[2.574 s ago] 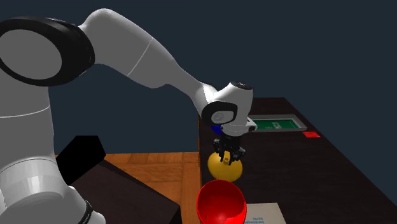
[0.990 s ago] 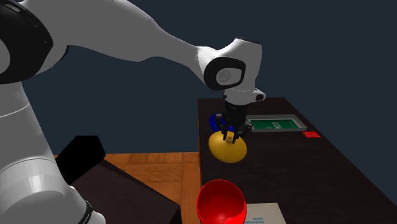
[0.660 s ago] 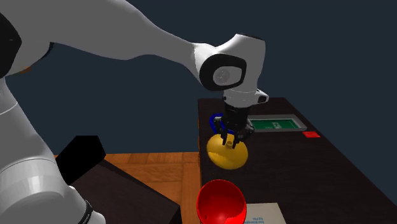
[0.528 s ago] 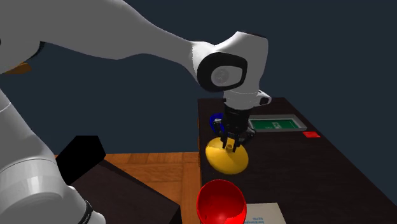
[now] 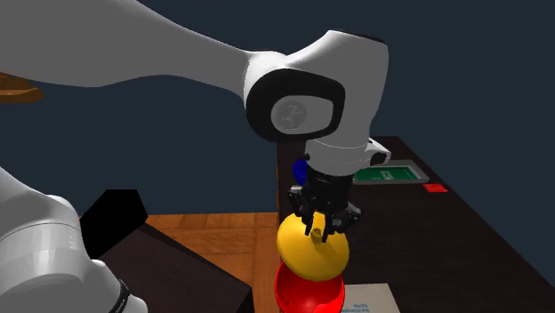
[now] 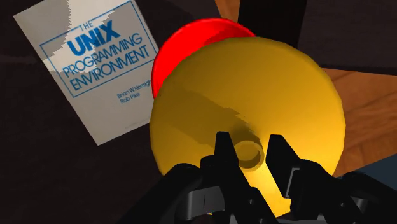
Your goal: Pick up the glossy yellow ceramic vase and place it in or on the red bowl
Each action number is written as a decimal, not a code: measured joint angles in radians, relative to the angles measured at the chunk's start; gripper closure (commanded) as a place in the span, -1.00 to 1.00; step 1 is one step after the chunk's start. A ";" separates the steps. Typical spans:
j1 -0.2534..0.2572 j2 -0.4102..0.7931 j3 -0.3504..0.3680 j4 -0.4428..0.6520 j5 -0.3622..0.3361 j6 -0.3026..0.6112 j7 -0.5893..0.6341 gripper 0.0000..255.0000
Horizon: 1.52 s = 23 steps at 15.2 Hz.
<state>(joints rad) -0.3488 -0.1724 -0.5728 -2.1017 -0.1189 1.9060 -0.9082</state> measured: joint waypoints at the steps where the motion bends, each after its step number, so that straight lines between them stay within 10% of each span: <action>1: -0.007 -0.009 -0.007 -0.007 -0.007 0.000 -0.010 1.00; 23: -0.012 0.110 -0.045 -0.183 0.047 0.280 -0.065 1.00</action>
<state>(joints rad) -0.3611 -0.0625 -0.6180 -2.2849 -0.0721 2.1856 -0.9732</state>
